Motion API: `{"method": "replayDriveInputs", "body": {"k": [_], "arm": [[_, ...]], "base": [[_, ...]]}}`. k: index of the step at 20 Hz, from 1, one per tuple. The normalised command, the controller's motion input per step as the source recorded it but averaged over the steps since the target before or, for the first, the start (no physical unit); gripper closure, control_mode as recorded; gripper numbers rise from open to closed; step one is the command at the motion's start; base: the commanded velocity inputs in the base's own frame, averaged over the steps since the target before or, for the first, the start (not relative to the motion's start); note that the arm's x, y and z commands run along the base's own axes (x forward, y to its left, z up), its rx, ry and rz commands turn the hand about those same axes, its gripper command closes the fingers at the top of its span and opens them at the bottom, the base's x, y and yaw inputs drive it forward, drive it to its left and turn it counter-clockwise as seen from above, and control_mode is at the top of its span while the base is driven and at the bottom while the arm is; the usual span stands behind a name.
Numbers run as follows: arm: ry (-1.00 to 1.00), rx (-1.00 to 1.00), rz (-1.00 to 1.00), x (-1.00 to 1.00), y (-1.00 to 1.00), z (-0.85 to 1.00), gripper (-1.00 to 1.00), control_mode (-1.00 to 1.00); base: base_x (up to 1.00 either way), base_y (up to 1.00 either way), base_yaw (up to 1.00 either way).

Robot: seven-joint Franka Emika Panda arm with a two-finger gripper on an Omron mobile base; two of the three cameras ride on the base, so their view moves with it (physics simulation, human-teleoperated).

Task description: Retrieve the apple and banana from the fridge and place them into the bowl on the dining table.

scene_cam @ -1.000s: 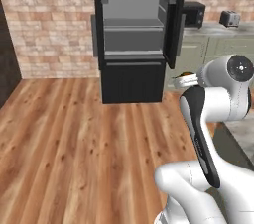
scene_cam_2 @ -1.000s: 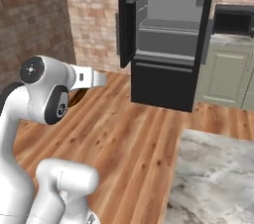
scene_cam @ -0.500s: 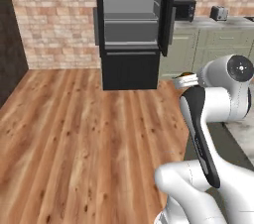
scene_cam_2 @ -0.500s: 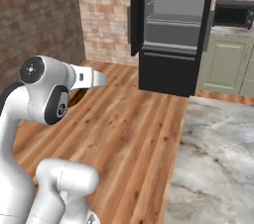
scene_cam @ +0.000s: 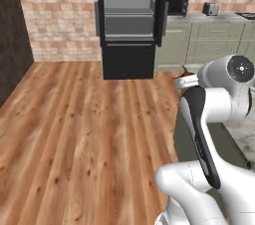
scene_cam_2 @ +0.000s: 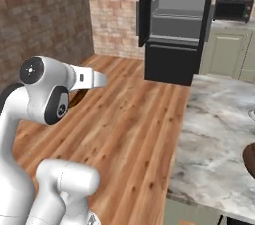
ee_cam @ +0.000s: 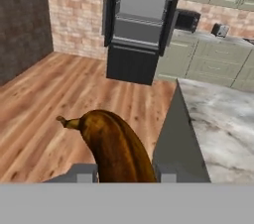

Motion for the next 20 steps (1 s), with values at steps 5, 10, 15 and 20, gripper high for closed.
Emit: {"method": "replayDriveInputs", "body": {"k": [5,10,15,20], "arm": [[0.0,0.0,0.0,0.0,0.0,0.0,1.0,1.0],[0.0,0.0,0.0,0.0,0.0,0.0,1.0,1.0],[0.0,0.0,0.0,0.0,0.0,0.0,1.0,1.0],[0.0,0.0,0.0,0.0,0.0,0.0,1.0,1.0]], "base": [[-1.0,-0.68,-0.11],[-0.99,-0.75,-0.17],[-0.65,-0.83,-0.14],[-0.09,-0.66,-0.06]]}}
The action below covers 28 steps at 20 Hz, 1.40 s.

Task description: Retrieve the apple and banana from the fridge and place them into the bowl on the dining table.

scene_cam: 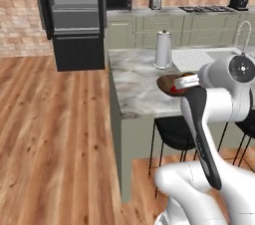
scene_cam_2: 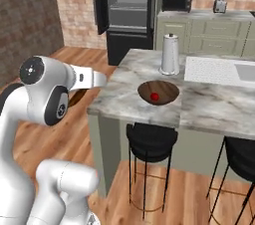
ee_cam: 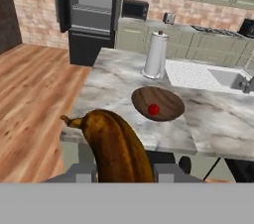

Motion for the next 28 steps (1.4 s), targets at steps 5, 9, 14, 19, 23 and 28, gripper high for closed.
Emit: {"method": "replayDriveInputs", "body": {"k": [5,9,14,19,23,28], "arm": [[0.0,0.0,0.0,0.0,0.0,0.0,1.0,1.0],[0.0,0.0,0.0,0.0,0.0,0.0,1.0,1.0],[0.0,0.0,0.0,0.0,0.0,0.0,1.0,1.0],[0.0,0.0,0.0,0.0,0.0,0.0,1.0,1.0],[0.0,0.0,0.0,0.0,0.0,0.0,1.0,1.0],[0.0,0.01,0.0,0.04,-0.09,0.0,1.0,-1.0]], "base": [[0.51,-0.24,-0.02],[0.79,-0.05,-0.01],[0.82,-0.06,-0.04],[0.52,-0.19,-0.05],[0.31,-0.18,-0.04],[0.16,-0.23,-0.01]]}}
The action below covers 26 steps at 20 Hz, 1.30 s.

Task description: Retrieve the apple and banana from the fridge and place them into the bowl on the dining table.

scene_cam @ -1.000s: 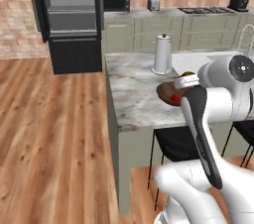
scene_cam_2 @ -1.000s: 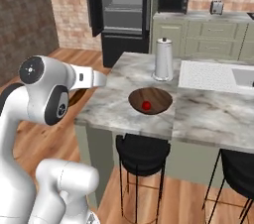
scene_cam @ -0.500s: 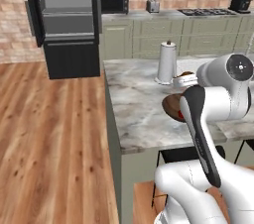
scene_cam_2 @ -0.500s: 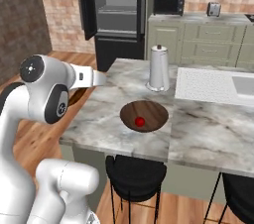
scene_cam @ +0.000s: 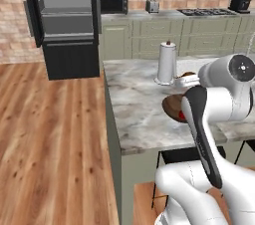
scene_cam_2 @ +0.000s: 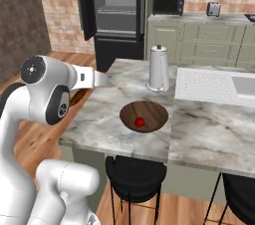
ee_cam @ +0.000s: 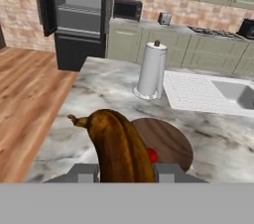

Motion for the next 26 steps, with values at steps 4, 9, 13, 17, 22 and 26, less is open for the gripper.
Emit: {"method": "replayDriveInputs", "body": {"k": [4,9,13,17,22,26], "arm": [[0.04,0.07,0.0,0.27,-0.53,0.0,1.0,-1.0],[0.12,0.09,0.0,0.33,-0.71,-0.02,1.0,-1.0],[0.15,0.08,0.0,0.33,-0.68,-0.11,1.0,-1.0],[0.21,0.04,0.0,0.4,-0.45,-0.26,1.0,-1.0],[0.26,0.0,0.0,0.44,-0.11,-0.45,1.0,-1.0],[0.26,0.0,0.0,0.41,0.0,-0.6,1.0,-1.0]], "base": [[0.0,0.0,0.0],[0.0,0.0,0.0],[0.0,0.0,0.0],[0.0,0.0,0.0],[0.0,0.0,0.0],[0.0,0.0,0.0]]}}
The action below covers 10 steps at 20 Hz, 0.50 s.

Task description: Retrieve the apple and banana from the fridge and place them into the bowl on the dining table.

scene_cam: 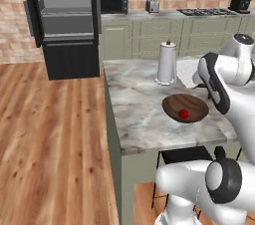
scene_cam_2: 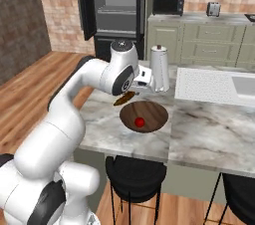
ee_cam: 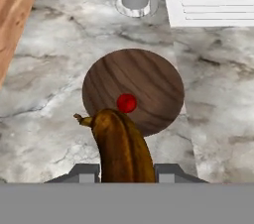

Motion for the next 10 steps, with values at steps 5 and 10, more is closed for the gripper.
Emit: {"method": "replayDriveInputs", "body": {"k": [5,10], "arm": [[0.14,0.0,0.0,0.3,0.0,-0.58,1.0,-1.0],[0.0,0.02,0.0,0.06,0.0,-0.46,1.0,-1.0]], "base": [[0.0,0.0,0.0],[0.0,0.0,0.0]]}}
